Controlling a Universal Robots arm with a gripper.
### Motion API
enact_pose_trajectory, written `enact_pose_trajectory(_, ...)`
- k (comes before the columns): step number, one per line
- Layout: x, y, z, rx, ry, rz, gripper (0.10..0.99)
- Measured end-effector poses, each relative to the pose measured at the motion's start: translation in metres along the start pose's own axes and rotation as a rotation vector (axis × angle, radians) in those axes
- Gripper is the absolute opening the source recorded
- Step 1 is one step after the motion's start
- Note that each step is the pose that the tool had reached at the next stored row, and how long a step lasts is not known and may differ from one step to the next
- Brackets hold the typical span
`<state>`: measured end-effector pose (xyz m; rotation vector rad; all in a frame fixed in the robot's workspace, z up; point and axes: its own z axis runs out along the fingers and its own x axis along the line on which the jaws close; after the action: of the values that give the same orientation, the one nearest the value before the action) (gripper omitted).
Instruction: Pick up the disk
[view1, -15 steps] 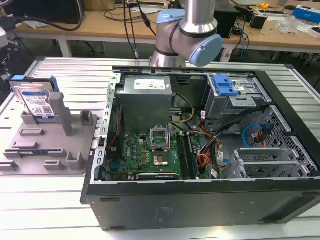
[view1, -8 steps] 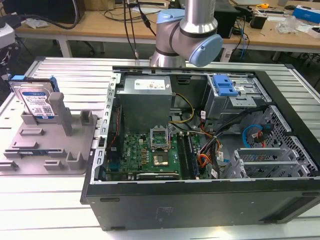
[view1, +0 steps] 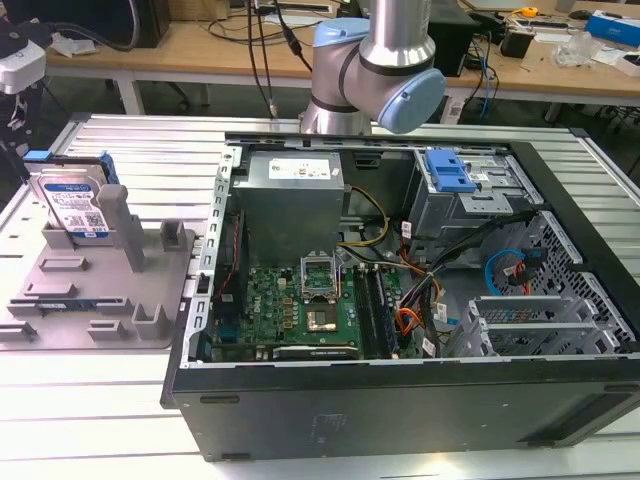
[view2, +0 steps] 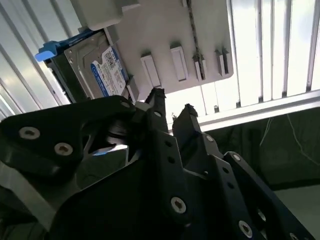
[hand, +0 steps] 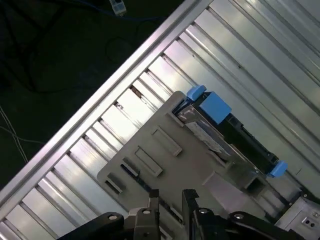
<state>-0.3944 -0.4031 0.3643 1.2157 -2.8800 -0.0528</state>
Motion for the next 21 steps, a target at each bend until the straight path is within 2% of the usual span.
enact_pose_trajectory(1,0.0000,0.0000,0.0001,0.000,0.0007,-0.019,0.416)
enact_pose_trajectory(2,0.0000,0.0000,0.0002,0.000,0.0014,-0.036,0.416)
enact_pose_trajectory(4,0.0000,0.0000,0.0007,0.000,0.0030,-0.077,0.537)
enact_pose_trajectory(5,0.0000,0.0000,0.0008,0.000,0.0040,-0.099,0.537)
enact_pose_trajectory(6,0.0000,0.0000,0.0010,0.001,0.0049,-0.118,0.600)
enact_pose_trajectory(11,0.0000,-0.0001,0.0025,0.003,0.0099,-0.231,0.600)
enact_pose_trajectory(16,0.0000,-0.0002,0.0038,0.012,0.0151,-0.334,0.600)
enact_pose_trajectory(21,0.0000,-0.0002,0.0058,0.021,0.0210,-0.483,0.600)
